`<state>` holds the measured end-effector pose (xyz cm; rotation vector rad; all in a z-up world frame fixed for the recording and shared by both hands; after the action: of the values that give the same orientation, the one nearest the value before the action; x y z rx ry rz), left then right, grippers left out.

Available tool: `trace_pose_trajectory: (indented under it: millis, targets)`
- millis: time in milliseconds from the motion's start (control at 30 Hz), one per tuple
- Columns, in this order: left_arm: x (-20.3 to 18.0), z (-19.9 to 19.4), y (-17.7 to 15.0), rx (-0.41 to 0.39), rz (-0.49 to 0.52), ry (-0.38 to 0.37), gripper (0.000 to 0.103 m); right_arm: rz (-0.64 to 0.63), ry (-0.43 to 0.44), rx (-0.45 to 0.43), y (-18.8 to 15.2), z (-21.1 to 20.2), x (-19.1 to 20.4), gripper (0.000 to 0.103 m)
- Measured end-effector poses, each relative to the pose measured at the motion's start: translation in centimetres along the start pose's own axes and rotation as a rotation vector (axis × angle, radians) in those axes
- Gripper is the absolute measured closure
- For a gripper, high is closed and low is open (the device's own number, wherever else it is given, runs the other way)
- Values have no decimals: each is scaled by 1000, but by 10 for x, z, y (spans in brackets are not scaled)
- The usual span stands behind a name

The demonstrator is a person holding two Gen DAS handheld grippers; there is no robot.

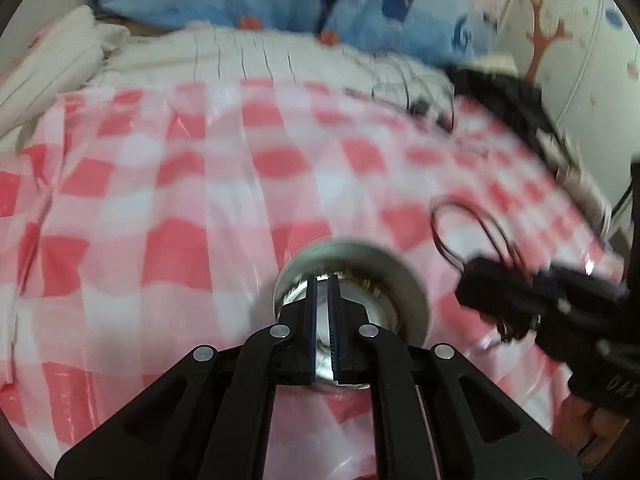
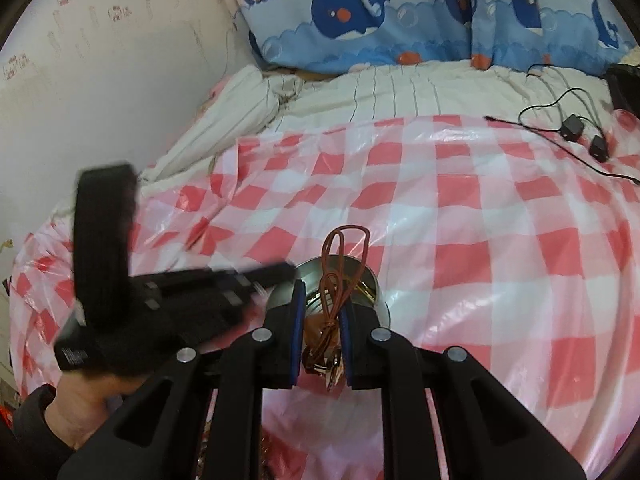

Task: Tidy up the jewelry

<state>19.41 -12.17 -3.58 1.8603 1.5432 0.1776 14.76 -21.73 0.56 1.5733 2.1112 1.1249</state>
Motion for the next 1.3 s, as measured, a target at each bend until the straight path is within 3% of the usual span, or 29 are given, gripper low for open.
trace_pose_trajectory:
  millis: [200, 267, 300, 400, 533, 700, 800, 967, 1067, 1300]
  targets:
    - [33, -42, 10, -105, -62, 36, 71, -20, 35, 48, 3, 29, 7, 86]
    - [40, -57, 13, -126, -71, 47, 67, -41, 12, 103, -1, 41, 9, 66]
    - [43, -65, 13, -134, -71, 52, 65, -47, -28, 99, -3, 41, 6, 43]
    - [45, -92, 2, -157, -65, 65, 55, -21, -74, 61, -5, 18, -5, 41]
    - [45, -120, -38, -159, -57, 75, 45, 40, -91, -6, -20, -35, -15, 40]
    - [46, -142, -97, -136, -31, 77, 44, 100, -130, 5, -94, -86, -7, 33]
    - [44, -141, -122, -92, -48, 40, 44, 133, -111, 4, -114, -95, 4, 32]
    - [28, -125, -134, -37, 7, 18, 45, 110, -103, 7, -118, -84, 19, 28]
    - [23, -117, -139, 4, 27, -3, 52, 89, -112, 19, -120, -77, 23, 28]
    - [-6, -110, -152, 38, 202, 11, 51, 159, -88, 25, -124, -74, 8, 28]
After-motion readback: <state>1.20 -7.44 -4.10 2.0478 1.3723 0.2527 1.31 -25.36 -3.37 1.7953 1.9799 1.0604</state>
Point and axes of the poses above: each gripper's, at about its wrist camera, not at the fingertips, and z roughly the way its jaws point, x to its left, y to its top, the point moved 7 cm from there along z, roughly the way its jaws point, and after that the axes turned 9 degrees about -z, right-handed, at the moved point
